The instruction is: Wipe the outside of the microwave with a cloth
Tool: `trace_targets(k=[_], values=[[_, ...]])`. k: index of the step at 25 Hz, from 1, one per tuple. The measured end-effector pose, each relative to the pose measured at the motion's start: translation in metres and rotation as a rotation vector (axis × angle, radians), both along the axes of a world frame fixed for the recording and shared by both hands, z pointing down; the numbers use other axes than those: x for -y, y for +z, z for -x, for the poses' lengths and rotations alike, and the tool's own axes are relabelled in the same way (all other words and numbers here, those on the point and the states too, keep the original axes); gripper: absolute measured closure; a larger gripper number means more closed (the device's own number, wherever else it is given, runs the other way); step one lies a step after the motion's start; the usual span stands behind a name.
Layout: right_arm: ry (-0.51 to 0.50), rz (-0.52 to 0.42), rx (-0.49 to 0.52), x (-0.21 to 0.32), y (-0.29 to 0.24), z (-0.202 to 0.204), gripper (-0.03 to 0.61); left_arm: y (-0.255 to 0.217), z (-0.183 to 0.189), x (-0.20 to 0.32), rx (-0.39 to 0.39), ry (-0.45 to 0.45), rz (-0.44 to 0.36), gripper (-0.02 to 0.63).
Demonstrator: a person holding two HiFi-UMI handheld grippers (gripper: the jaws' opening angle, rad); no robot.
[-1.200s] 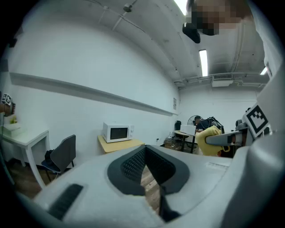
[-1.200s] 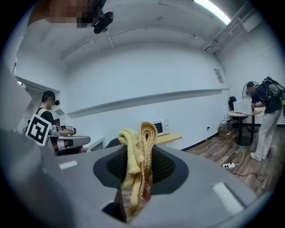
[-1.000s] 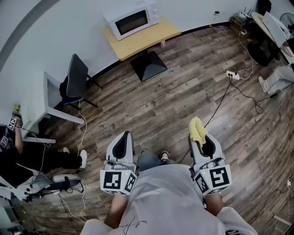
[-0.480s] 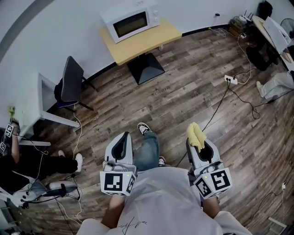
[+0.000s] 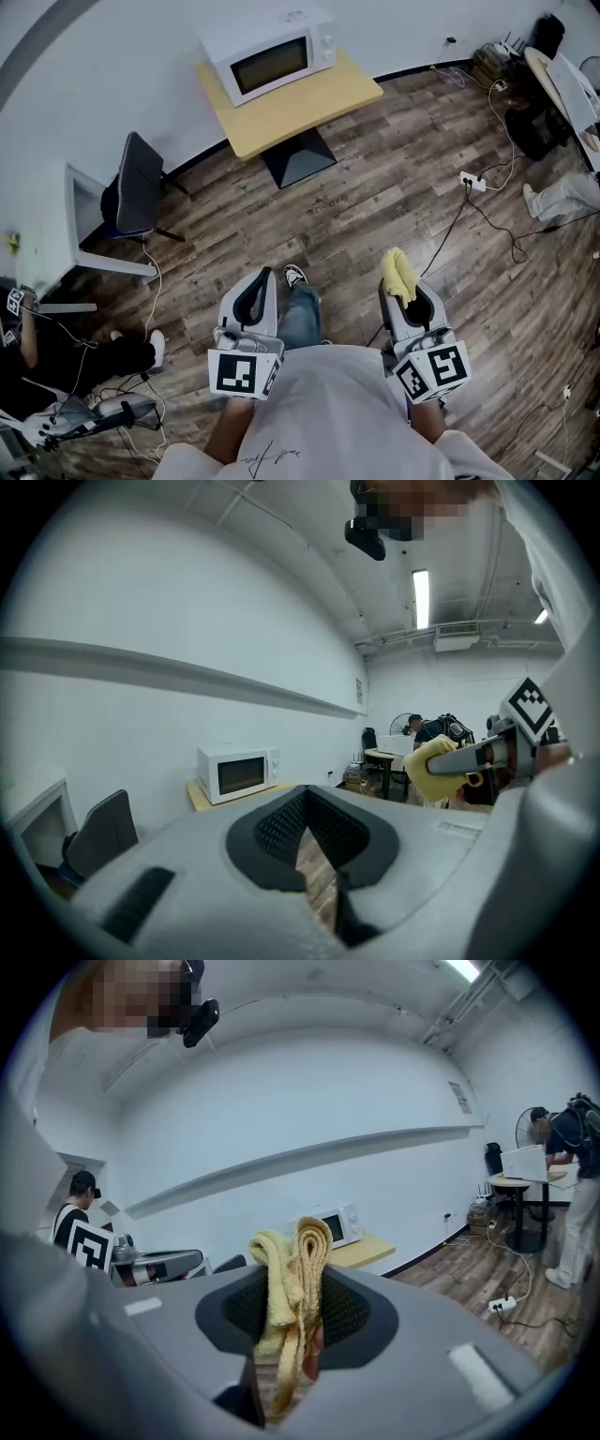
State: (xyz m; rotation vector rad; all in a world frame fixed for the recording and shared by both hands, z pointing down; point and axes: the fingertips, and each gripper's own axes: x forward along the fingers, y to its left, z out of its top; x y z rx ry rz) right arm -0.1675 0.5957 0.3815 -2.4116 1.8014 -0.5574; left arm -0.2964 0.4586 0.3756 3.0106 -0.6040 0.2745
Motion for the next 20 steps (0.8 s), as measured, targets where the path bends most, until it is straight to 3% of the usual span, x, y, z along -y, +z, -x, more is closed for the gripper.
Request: trace_targets(k=[12, 20], values=[[-0.042, 0.002, 0.032, 0.152, -0.011, -0.060, 0.446, -0.022, -0.069, 0.138, -0.018, 0.031, -0.006, 0.624], [-0.084, 0.023, 0.046, 0.223, -0.012, -0.078, 0.445, -0.028, -0.086, 0.199, -0.048, 0.030, 0.024, 0.624]])
